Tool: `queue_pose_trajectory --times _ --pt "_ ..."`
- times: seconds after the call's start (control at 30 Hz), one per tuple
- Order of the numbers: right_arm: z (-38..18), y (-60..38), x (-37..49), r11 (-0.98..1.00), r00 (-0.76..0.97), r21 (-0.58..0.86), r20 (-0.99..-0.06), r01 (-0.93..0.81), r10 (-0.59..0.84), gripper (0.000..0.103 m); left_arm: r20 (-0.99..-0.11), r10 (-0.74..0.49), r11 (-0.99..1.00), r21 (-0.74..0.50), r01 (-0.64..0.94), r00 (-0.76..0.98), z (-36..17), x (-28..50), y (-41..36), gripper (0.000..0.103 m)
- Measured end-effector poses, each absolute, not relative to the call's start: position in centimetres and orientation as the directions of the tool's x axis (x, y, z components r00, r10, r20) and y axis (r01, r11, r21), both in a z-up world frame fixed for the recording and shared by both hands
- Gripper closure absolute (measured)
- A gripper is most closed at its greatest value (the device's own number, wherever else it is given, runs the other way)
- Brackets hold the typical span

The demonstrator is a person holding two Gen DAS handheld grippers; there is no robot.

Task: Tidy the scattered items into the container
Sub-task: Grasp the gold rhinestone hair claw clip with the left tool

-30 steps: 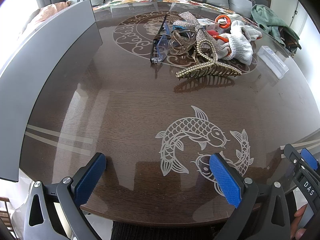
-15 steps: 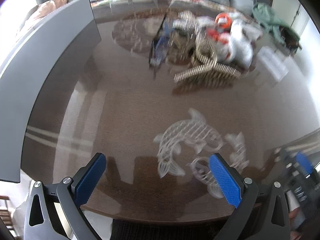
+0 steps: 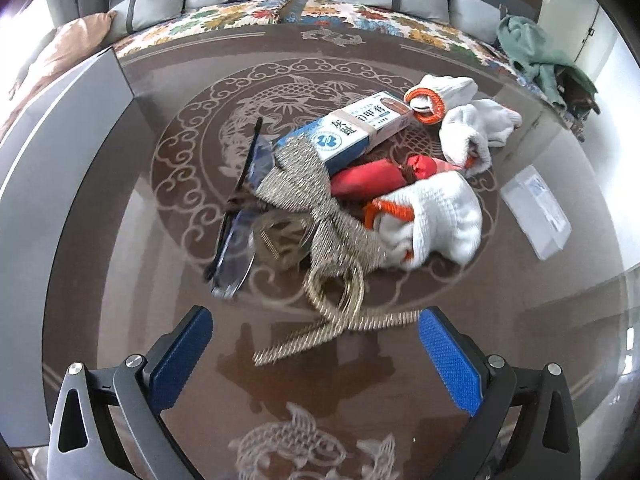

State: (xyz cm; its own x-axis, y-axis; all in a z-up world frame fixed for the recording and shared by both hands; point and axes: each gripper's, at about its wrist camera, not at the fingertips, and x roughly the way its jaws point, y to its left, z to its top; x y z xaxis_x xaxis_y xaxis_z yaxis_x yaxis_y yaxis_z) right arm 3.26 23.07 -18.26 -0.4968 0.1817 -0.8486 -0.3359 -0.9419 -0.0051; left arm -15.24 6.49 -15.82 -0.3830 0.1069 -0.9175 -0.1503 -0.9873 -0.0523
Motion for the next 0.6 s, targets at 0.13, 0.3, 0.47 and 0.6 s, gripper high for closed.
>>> queue_pose_trajectory --times 0.13,0.3,0.47,0.6 --pt "-18.3 23.1 3.3 -0.944 -0.499 -0.005 -0.848 -0.331 0.179 0.022 -0.927 0.096 -0.988 -0.046 -0.146 -0.362 -16.6 -16.1 7.3 0.000" --pt "-18.3 23.2 3.3 -0.945 -0.501 -0.003 -0.847 -0.327 0.176 0.022 -0.939 0.053 -0.989 -0.002 -0.148 -0.340 -18.0 -16.5 8.4 0.000" --pt "-18.3 23.1 3.3 -0.947 -0.502 -0.003 -0.847 -0.322 0.174 0.022 -0.944 0.041 -0.990 0.006 -0.142 -0.327 -18.5 -17.0 8.8 0.000" --pt "-18.3 23.1 3.3 -0.947 -0.503 -0.002 -0.847 -0.321 0.172 0.022 -0.950 0.054 -0.992 -0.017 -0.121 -0.308 -19.4 -17.2 8.4 0.002"
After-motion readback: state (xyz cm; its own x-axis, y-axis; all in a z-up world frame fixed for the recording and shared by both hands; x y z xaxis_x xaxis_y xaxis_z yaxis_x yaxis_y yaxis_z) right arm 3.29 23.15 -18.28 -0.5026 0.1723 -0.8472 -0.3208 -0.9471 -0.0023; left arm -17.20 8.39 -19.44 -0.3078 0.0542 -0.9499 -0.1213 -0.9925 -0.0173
